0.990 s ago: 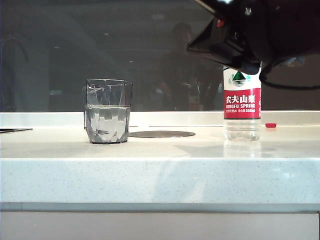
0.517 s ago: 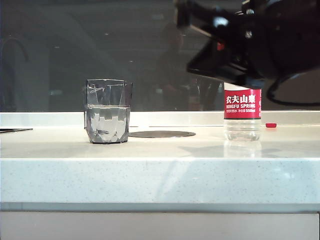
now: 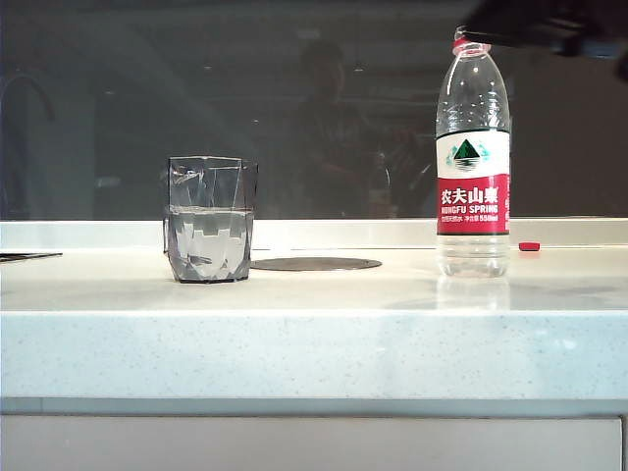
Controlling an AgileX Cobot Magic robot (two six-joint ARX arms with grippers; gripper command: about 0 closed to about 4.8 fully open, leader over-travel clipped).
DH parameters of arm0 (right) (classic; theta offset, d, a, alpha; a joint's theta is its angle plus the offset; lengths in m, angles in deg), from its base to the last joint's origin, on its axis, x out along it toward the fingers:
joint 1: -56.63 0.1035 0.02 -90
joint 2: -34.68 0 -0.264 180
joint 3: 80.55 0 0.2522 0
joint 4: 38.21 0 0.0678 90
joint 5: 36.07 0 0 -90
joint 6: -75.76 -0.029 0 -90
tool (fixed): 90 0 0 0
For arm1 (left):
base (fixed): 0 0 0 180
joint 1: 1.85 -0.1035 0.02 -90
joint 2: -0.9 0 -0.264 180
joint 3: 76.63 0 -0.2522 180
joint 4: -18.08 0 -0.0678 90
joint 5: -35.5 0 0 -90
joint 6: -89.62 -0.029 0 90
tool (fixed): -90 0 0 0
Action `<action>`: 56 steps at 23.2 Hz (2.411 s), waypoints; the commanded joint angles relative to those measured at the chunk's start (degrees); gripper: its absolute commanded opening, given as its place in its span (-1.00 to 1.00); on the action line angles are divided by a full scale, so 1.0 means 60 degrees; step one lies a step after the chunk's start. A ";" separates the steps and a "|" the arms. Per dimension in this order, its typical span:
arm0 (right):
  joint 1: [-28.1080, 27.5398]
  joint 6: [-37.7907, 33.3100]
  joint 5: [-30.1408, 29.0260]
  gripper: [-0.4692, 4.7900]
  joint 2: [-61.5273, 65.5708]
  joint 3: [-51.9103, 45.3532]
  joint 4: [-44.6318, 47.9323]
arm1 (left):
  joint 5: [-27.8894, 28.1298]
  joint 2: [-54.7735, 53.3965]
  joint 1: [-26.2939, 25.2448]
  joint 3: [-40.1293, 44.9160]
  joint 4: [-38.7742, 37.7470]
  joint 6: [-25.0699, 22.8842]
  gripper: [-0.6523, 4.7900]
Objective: Pick up the mineral water bottle on the table and pour water into the mug until it's half full.
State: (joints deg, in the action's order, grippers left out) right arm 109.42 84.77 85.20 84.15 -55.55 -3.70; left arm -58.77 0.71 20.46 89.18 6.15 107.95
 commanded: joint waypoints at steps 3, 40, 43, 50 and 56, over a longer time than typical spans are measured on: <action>-0.1694 0.0007 -0.1450 -0.82 -0.1461 0.0015 -0.2022 | 0.0033 -0.0004 -0.0018 -0.0025 0.0066 0.0022 -0.77; -0.9388 -0.1993 -0.5133 -0.82 -0.8262 -0.1861 -0.7093 | 0.0033 -0.0004 -0.0015 -0.0025 0.0062 0.0022 -0.77; -0.9388 -0.1993 -0.5136 -0.82 -0.8262 -0.1861 -0.7195 | 0.0033 -0.0004 -0.0015 -0.0025 0.0062 0.0022 -0.77; -0.9384 -0.1993 -0.5166 -0.82 -0.8262 -0.1861 -0.7409 | 0.0033 -0.0004 -0.0015 -0.0025 0.0062 0.0022 -0.77; -0.9224 -0.1993 -0.5166 -0.82 -0.8262 -0.1861 -0.7442 | 0.0033 -0.0004 -0.0015 -0.0025 0.0062 0.0022 -0.77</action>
State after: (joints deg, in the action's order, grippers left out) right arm 53.69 72.99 54.12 34.71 -66.52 -48.99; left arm -58.75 0.71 20.48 89.18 5.97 107.95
